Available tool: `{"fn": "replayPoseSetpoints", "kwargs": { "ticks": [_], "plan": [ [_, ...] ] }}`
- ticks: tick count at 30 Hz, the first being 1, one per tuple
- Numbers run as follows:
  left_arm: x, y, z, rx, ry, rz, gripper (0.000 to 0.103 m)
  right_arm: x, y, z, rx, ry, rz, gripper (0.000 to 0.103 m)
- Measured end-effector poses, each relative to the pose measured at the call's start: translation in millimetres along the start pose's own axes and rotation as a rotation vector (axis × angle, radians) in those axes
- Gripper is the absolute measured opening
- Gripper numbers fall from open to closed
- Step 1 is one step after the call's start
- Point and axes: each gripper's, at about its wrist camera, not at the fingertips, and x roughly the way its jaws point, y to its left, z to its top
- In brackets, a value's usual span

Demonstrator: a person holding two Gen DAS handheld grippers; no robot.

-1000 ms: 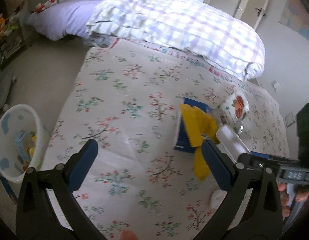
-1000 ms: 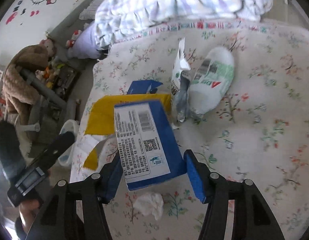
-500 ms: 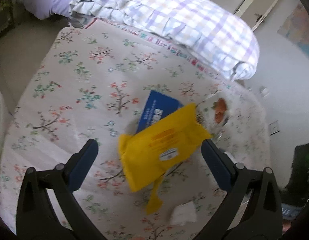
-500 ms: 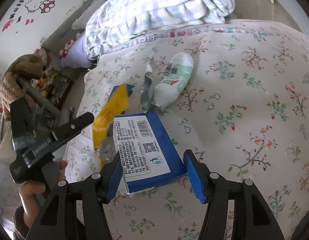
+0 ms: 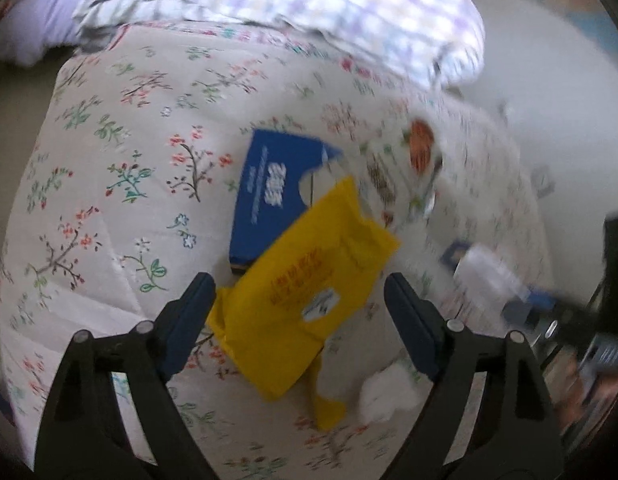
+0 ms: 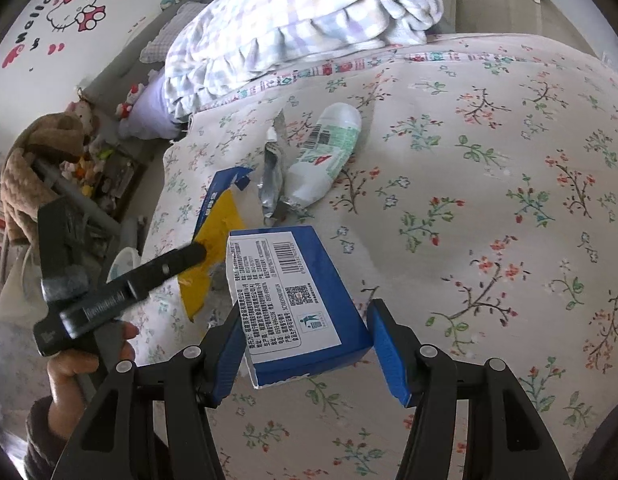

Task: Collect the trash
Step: 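Grasp the yellow snack bag with the left tool while the right tool grasps the blue box, then carry the bag and box to the bin and open the left tool over it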

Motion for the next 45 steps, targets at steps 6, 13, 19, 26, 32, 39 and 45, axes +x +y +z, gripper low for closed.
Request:
{"fn": "replayPoseSetpoints", "kwargs": {
  "ticks": [6,13,19,26,32,39,45],
  "plan": [
    [8.0,-14.5,-14.6,0.161,0.040,0.060,0.086,-2.5,-11.2,-3.2,0.023,0.002,-0.013,0.060],
    [14.4,-13.6,-22.8,0.188,0.091,0.076,0.086,2.3,-10.7,-8.7,0.025,0.023,-0.024,0.060],
    [11.6,-23.6,-35.7,0.280,0.076,0.130,0.068,0.4,-2.5,-13.0,0.002,0.021,-0.026,0.060],
    [2.4,-14.1,-38.9,0.236,0.061,0.119,0.058,4.5,8.4,-14.8,-0.008,0.022,-0.024,0.060],
    [-15.9,-4.4,-42.4,0.197,0.026,0.104,0.056,8.7,25.2,-12.0,-0.032,0.020,-0.018,0.060],
    [-42.0,22.7,-50.3,0.149,-0.011,0.127,0.056,16.9,58.5,-9.2,-0.078,0.016,0.003,0.060],
    [-61.7,57.8,-56.4,0.082,-0.032,0.155,0.056,32.0,86.6,-11.1,-0.119,0.029,0.019,0.060]
  ]
}}
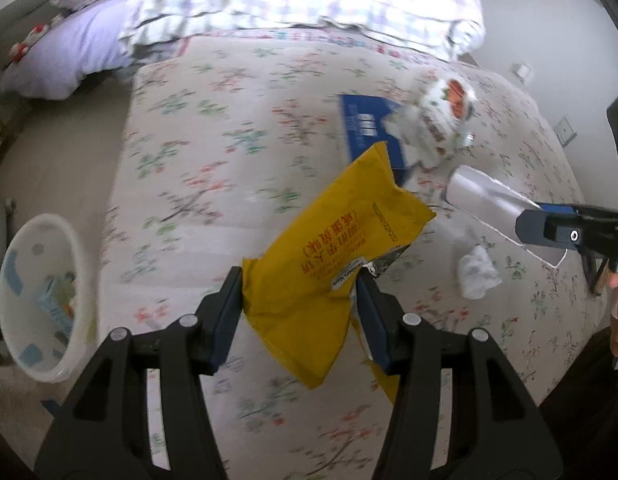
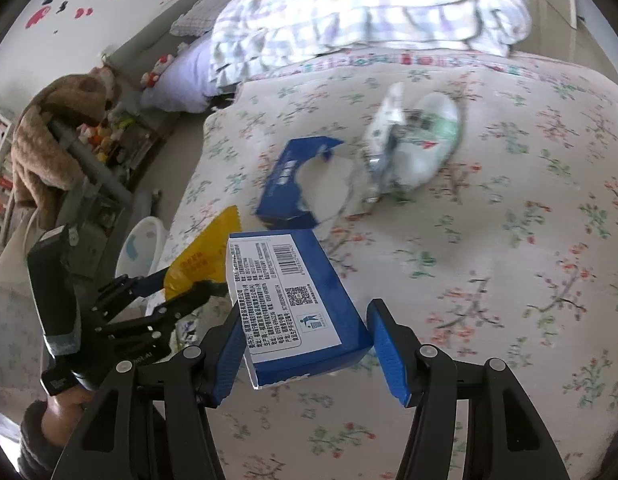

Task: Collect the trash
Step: 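Carry the bag and box to the bin and open the left tool over it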

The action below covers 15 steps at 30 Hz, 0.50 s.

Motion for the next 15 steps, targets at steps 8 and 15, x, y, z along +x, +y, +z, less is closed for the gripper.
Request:
{"fn": "replayPoseSetpoints", "kwargs": {
  "ticks": [8,15],
  "plan": [
    [-16.8,51.4,-18.3,-0.088,-0.020,0.059,0.056,19.5,33.4,1.3,-0.048,0.009,0.024,0.060],
    [-32.1,97.0,-31.3,-0.191,-0.043,0.096,0.056,34.5,60.5,0.9,-0.071,0.023,0.048,0.060]
  ]
}}
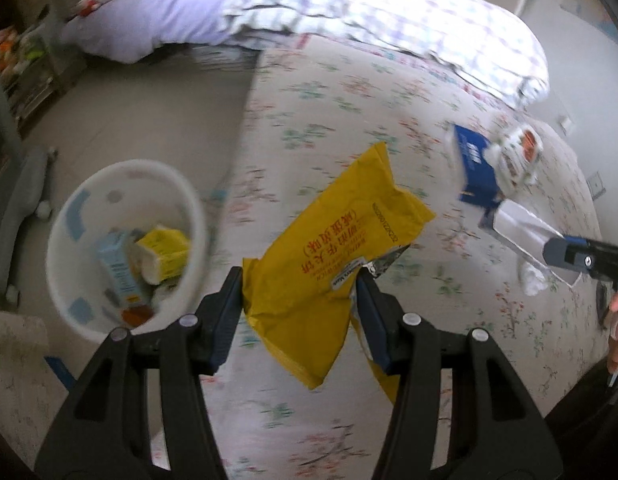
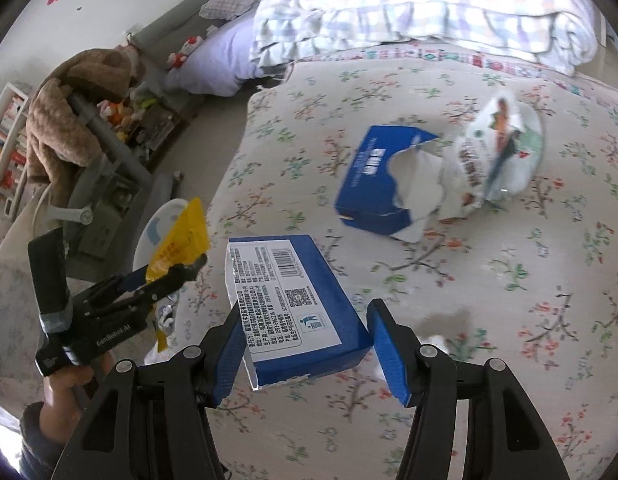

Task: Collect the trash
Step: 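Carry the bag and box to the bin and open the left tool over it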

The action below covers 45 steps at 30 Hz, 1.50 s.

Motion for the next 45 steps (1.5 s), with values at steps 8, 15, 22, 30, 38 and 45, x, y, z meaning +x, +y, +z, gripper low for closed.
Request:
{"fn": "replayPoseSetpoints", "kwargs": {
  "ticks": [8,15,22,30,38,45],
  "plan": [
    [-7.1,73.6,-2.1,-0.202,-0.049,0.090,0.057,18.3,20.9,3.9,-0.022,0.005,0.009,0.060],
    [-4.5,124.9,-7.5,-0.390,-0.094,0.137,0.081,31.6,40.2,12.9,-0.038,-0.009,0.011,0.060],
    [-9.0,137.5,-14.1,-0.454,-0.092,0.175,0.100,45.2,65.7,11.6,-0.097,0.008,0.026,0.060],
    [-26.5,158.4,-29.0,-0.420,-0.092,0.246,0.102,63.6,99.6,4.1,-0.201,0.026,0.005,0.056],
    [-38.3,181.7,-45.5,-0.437,-0.065,0.237,0.102,107.0,144.3,14.6,-0.219,0.049,0.034,0.053],
    [-45.7,197.3,-51.3,-0.464,-0.071,0.248,0.102,135.2,185.7,28.6,-0.239,0.034,0.068,0.053]
  ]
}}
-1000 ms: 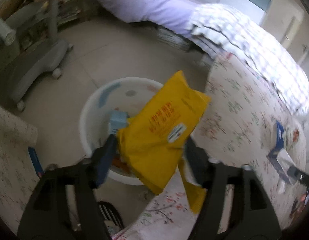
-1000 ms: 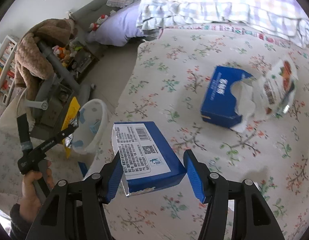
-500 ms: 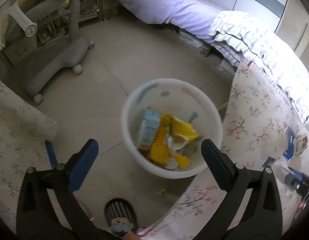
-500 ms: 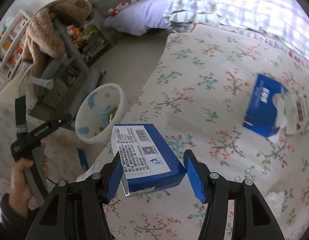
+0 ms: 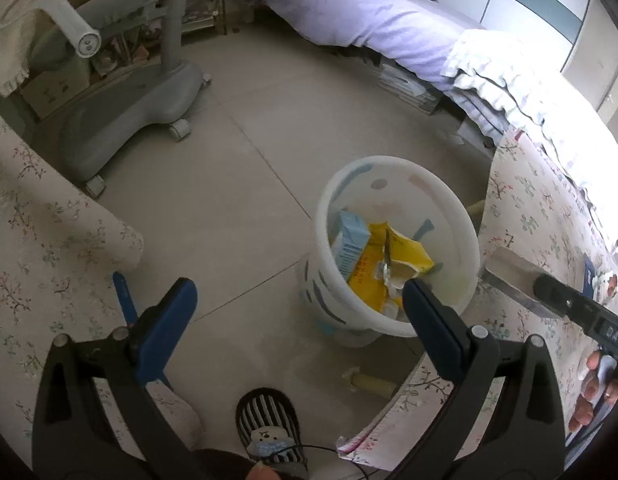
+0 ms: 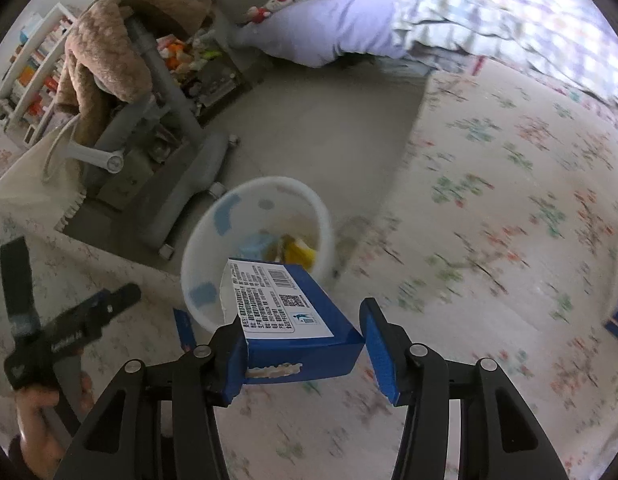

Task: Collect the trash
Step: 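Open the right tool to drop the blue box into the bin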

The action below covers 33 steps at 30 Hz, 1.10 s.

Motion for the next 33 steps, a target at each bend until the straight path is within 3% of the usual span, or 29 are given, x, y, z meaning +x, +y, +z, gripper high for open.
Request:
{"fn": "replayPoseSetpoints", "kwargs": {
  "ticks": [9,12,14,22,33],
  "plan": [
    [1.5,6.4,1.0,-0.011,0.008,0.006,0.102,26.5,17.6,16.5,0.024,-0.009,0.056,0.056],
    [0.0,4.4,0.8,-0.008,0.007,0.000,0.102,16.5,18.5,19.9,0.035,-0.058,0.088,0.086],
    [-1.7,0.6,-0.3,0.001,0.007,-0.009,0.102,8.6,18.1,19.4,0.032,-0.080,0.093,0.087],
    [-10.6,-29.0,-8.3,0.056,0.011,-0.042,0.102,-41.5,-8.8,-2.9,-0.001,-0.094,0.006,0.087],
    [-29.4,-98.2,-13.2,0.184,-0.027,-0.061,0.102,-116.9,-75.9,-47.6,-0.037,-0.081,-0.204,0.087]
  ]
}}
